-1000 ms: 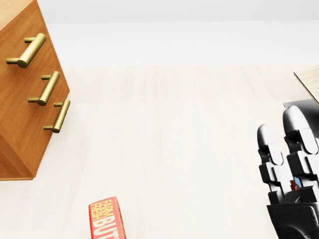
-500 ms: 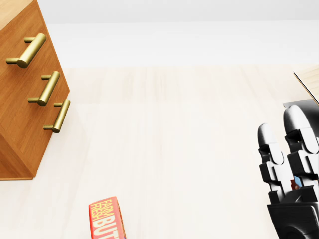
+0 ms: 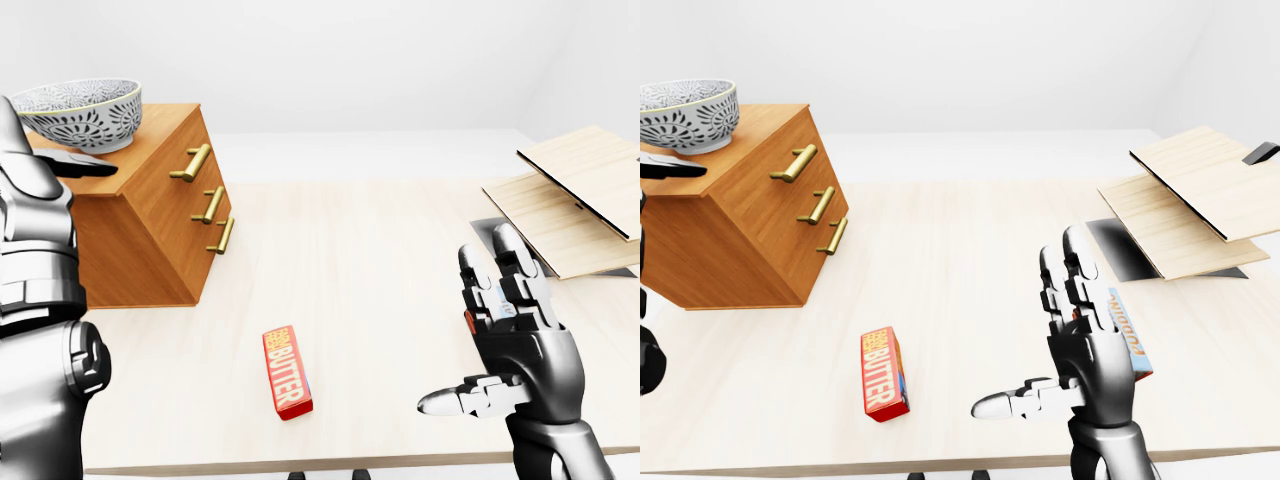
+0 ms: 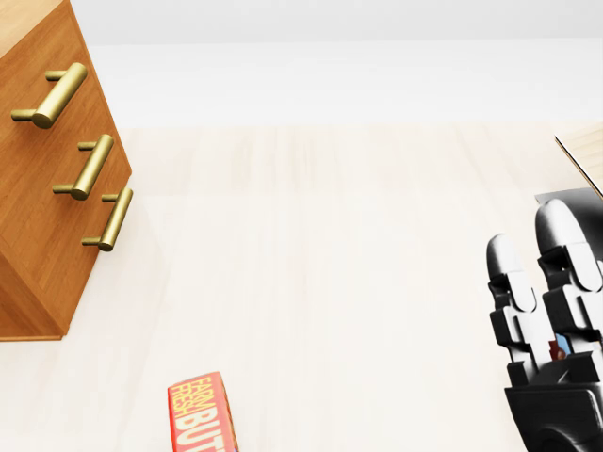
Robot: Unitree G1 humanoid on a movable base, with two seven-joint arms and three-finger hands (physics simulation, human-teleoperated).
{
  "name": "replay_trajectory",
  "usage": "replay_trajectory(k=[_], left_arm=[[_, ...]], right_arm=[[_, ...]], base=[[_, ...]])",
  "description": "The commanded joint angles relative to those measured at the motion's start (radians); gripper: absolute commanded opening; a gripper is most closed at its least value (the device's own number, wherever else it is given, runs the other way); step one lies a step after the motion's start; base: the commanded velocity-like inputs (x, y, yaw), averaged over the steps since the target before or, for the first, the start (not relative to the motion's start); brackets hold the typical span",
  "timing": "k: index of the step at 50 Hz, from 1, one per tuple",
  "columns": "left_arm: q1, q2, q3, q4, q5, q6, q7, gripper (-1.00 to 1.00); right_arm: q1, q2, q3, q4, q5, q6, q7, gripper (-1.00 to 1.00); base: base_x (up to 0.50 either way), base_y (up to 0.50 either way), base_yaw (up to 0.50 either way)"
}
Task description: Close the top drawer of the cabinet and put the bowl on top of it.
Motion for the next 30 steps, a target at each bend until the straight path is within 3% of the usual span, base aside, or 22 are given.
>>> replay_trajectory(k=[1,6,13,23,27,30], left_arm=[[0.146,-0.004,0.048,-0.322,-0.088,0.0,-0.163,1.0],[0.268,-0.041,0.13,-0.759,-0.229,0.0,-0.365,1.0],[0.344,-0.057,0.18,-1.117,-0.379,0.0,-0.462,1.0],[0.426,-0.092,0.221,-1.383,-0.498,0.0,-0.506,1.0],[0.436,-0.093,0.225,-1.405,-0.524,0.0,-0.504,1.0],[0.477,-0.133,0.231,-1.509,-0.57,0.0,-0.507,1.0]], right_arm=[[0.002,0.0,0.002,-0.001,-0.002,0.0,0.0,1.0],[0.005,0.001,0.002,-0.003,0.0,0.0,0.001,1.0],[0.01,0.0,0.006,-0.002,-0.002,0.0,0.001,1.0],[0.016,0.0,0.007,-0.007,-0.002,0.0,0.003,1.0],[0.015,0.0,0.007,-0.006,-0.002,0.0,0.003,1.0],[0.015,-0.001,0.012,-0.004,-0.006,0.0,0.0,1.0]], base=[[0.0,0.0,0.0],[0.0,0.0,0.0],[0.0,0.0,0.0],[0.0,0.0,0.0],[0.0,0.0,0.0],[0.0,0.0,0.0]])
